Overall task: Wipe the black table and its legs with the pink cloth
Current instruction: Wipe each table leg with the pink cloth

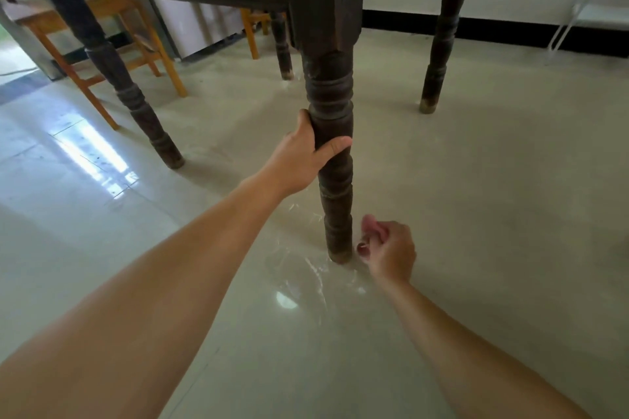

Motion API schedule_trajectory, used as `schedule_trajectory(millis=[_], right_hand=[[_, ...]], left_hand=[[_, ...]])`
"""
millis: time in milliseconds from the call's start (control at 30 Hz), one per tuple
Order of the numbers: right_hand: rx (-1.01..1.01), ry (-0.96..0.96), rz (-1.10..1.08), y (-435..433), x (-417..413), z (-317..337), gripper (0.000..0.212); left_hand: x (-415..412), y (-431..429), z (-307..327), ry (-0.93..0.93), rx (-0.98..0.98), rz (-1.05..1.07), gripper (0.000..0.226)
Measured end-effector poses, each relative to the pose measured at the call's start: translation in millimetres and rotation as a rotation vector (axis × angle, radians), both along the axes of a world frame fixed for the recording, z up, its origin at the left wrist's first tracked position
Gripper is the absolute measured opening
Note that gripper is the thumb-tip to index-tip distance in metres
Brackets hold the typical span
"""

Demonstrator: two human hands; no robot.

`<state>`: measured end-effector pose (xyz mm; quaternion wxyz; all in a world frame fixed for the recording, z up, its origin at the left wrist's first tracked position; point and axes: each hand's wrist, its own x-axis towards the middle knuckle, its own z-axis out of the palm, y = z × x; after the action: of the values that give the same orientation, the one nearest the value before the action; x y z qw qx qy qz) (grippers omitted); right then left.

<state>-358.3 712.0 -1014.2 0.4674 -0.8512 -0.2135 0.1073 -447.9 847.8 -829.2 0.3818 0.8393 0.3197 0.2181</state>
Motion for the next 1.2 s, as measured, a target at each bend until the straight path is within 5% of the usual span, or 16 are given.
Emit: schedule_trajectory(millis=[100, 367, 633, 767, 900, 1200], right_hand=[[-0.002, 0.02, -0.056, 3.6, 5.1, 0.3, 0.012], [0.038, -0.064, 0.367, 27.5, -84.3, -6.4, 0.012], [-0.099, 0.04, -0.071, 3.7, 13.1, -33.9, 0.015], [0.022, 0.056, 0.092, 20.1, -36.1, -36.1, 0.014], [-0.064, 0.071, 0.311, 20.7, -89.8, -52.0, 0.016], [-0.14, 0.143, -0.127, 13.3, 14.0, -56.7, 0.018]], left_hand=[[1.3, -2.1, -1.0, 0.003, 0.001, -0.003, 0.063], [-0.1, -5.1, -20.2, 0.143, 0.068, 0.047, 0.062], [-2.4, 0.9, -38.3, 0.172, -0.003, -0.028, 0.056], [-2.7, 3.9, -39.9, 0.172, -0.014, -0.047, 0.059], [-3.2, -1.6, -42.0, 0.162, 0.006, -0.05, 0.056], [-2.3, -2.4, -44.7, 0.154, -0.02, -0.043, 0.056]])
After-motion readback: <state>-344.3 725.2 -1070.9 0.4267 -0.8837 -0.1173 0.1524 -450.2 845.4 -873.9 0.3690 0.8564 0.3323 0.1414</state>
